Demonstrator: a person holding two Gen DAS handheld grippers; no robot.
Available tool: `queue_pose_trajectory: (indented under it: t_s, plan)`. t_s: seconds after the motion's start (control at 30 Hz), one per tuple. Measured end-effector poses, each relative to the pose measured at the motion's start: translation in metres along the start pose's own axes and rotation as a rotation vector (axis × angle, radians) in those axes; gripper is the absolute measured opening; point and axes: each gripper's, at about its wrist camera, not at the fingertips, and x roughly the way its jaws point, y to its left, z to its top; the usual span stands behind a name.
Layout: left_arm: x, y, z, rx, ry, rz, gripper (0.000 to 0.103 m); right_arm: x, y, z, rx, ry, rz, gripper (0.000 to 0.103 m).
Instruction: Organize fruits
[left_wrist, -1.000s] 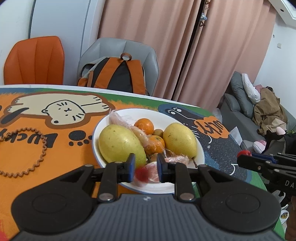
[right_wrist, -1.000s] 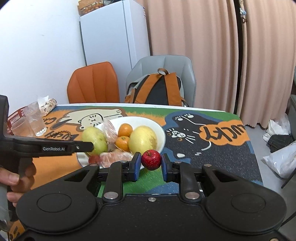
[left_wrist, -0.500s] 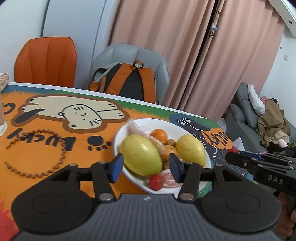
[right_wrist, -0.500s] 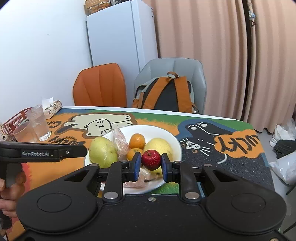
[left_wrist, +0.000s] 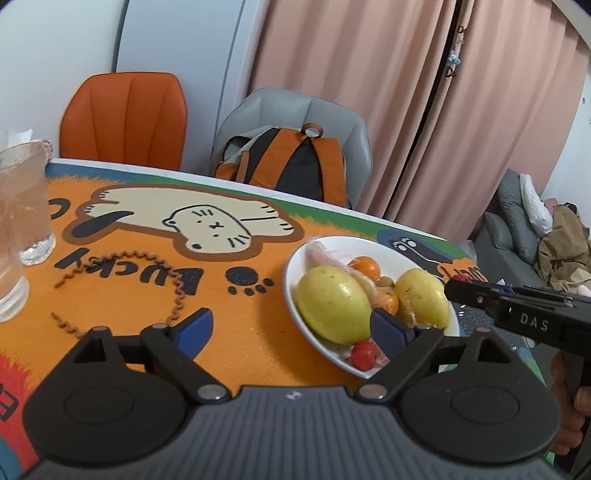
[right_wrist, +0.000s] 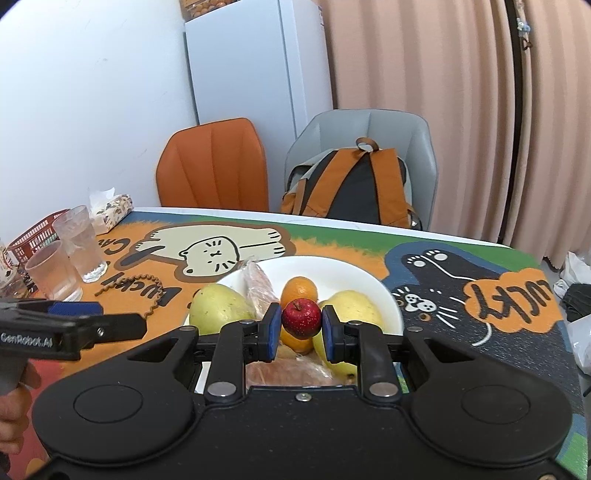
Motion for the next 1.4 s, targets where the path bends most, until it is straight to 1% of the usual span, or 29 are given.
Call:
queue_pose_trajectory:
  t_s: [0.17, 0.27, 0.57, 0.67, 0.83, 0.93, 1.0, 1.13, 1.2, 1.4]
  plan:
    - [-0.003, 0.007, -0.005, -0.006, 0.004, 0.013, 0.093, 0.009, 0.006, 0.005, -0.002, 0.001, 0.012, 0.023]
    - [-0.005, 0.012, -0.007, -0.018, 0.006, 0.021, 0.093, 0.010, 0.006, 0.008, 0.027, -0.012, 0.020, 0.039]
    - [-0.012, 0.015, -0.009, -0.022, 0.003, 0.016, 0.093, 0.003, 0.013, 0.004, 0.035, -0.002, 0.028, 0.040]
    - [-0.015, 0.015, -0.010, -0.021, 0.002, 0.014, 0.093, -0.002, 0.015, 0.002, 0.036, 0.000, 0.030, 0.044]
    - [-0.020, 0.014, -0.010, -0.021, 0.003, 0.016, 0.093, -0.011, 0.017, -0.002, 0.045, 0.004, 0.035, 0.047]
    - [-0.025, 0.015, -0.011, -0.023, -0.003, 0.015, 0.095, -0.017, 0.018, -0.005, 0.052, 0.007, 0.033, 0.055]
    - [-0.028, 0.016, -0.011, -0.025, -0.010, 0.014, 0.097, -0.022, 0.019, -0.008, 0.056, 0.009, 0.030, 0.062]
    - [-0.032, 0.016, -0.013, -0.029, -0.010, 0.010, 0.098, -0.031, 0.021, -0.012, 0.065, 0.016, 0.024, 0.071]
    - [-0.036, 0.015, -0.013, -0.022, -0.012, 0.009, 0.098, -0.037, 0.023, -0.014, 0.065, 0.015, 0.020, 0.078]
    - [-0.047, 0.011, -0.015, -0.007, -0.010, -0.005, 0.099, -0.055, 0.028, -0.019, 0.075, 0.009, 0.009, 0.088]
